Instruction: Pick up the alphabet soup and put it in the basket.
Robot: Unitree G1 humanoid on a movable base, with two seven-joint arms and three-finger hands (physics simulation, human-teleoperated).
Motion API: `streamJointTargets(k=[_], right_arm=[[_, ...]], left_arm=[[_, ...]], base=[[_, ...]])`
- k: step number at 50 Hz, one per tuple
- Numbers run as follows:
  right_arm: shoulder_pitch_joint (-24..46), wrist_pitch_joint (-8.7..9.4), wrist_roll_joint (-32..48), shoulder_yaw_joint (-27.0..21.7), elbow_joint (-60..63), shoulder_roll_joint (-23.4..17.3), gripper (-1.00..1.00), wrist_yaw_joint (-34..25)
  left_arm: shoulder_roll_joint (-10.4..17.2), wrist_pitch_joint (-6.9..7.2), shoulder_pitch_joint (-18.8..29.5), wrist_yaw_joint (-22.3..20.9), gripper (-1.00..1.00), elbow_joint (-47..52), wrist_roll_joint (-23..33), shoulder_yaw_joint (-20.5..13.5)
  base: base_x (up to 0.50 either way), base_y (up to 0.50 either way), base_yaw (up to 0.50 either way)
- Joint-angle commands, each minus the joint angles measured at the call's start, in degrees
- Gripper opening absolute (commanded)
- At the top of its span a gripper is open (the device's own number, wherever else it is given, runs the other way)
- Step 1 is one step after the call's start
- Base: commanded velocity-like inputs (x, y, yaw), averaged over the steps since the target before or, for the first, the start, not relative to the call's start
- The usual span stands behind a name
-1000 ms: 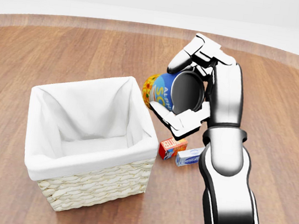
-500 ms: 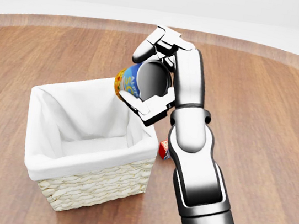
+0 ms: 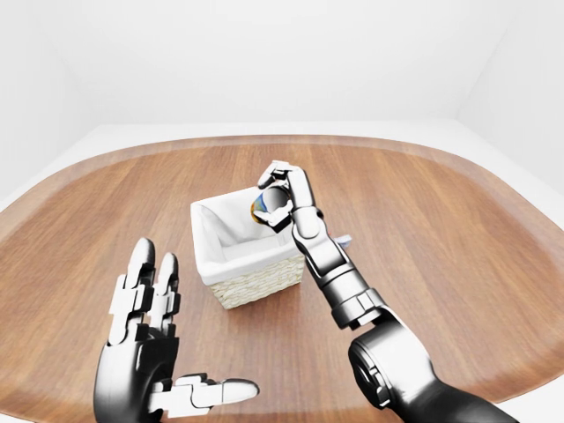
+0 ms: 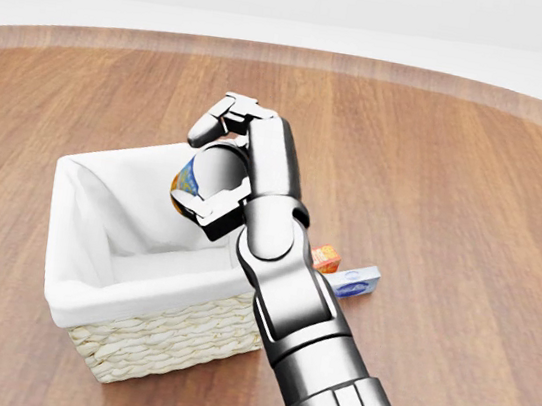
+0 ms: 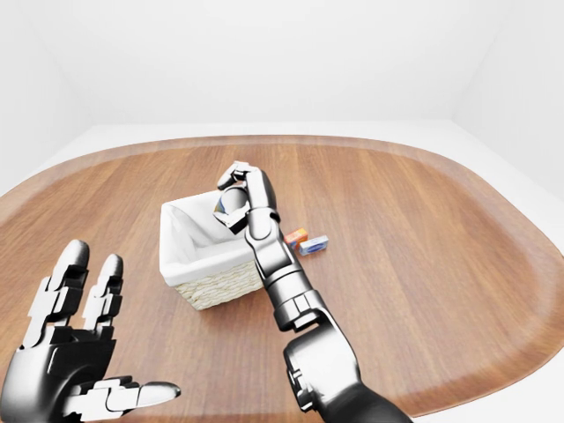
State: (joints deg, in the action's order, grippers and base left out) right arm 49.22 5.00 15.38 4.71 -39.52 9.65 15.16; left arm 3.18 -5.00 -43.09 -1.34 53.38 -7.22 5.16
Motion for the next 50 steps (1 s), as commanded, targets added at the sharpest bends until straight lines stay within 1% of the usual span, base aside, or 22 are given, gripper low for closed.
streamJointTargets(k=[1,6,10,16,20,31,39,50], right_arm=[[5.23,0.0,4.98,0.34,-12.61,2.48,-1.0,4.85],[4.77,0.0,5.87,0.54,-10.66,3.0,-1.0,5.04],[4.72,0.0,7.16,1.08,-11.05,3.64,-1.0,6.1],[4.9,0.0,9.06,1.48,-12.63,4.77,-1.0,8.22],[5.32,0.0,9.92,1.59,-13.9,5.35,-1.0,9.29],[4.02,0.0,13.3,2.93,-12.17,7.3,-1.0,10.69],[3.92,0.0,14.13,2.85,-13.14,8.12,-1.0,11.33],[4.69,0.0,14.06,2.6,-14.62,8.45,-1.0,11.66]], left_arm=[[-1.17,0.0,0.14,-1.41,1.0,0.63,-0.9,-1.33],[-1.84,0.0,0.27,-2.09,1.0,0.74,-1.03,-1.75],[-2.05,0.0,-0.47,-2.48,1.0,1.01,-1.05,-1.65],[-2.31,0.0,0.07,-2.85,1.0,0.91,-1.49,-2.28],[-2.71,0.0,-0.53,-3.46,1.0,1.19,-1.82,-2.59],[-3.24,0.0,-1.03,-4.32,1.0,1.38,-2.09,-2.82],[-3.52,0.0,-1.38,-4.98,1.0,1.87,-3.03,-3.64],[-4.2,0.0,-1.72,-5.77,1.0,2.15,-3.05,-3.78]], base=[[0.0,0.0,0.0],[0.0,0.0,0.0],[0.0,0.0,0.0],[0.0,0.0,0.0],[0.0,0.0,0.0],[0.0,0.0,0.0],[0.0,0.0,0.0],[0.0,0.0,0.0]])
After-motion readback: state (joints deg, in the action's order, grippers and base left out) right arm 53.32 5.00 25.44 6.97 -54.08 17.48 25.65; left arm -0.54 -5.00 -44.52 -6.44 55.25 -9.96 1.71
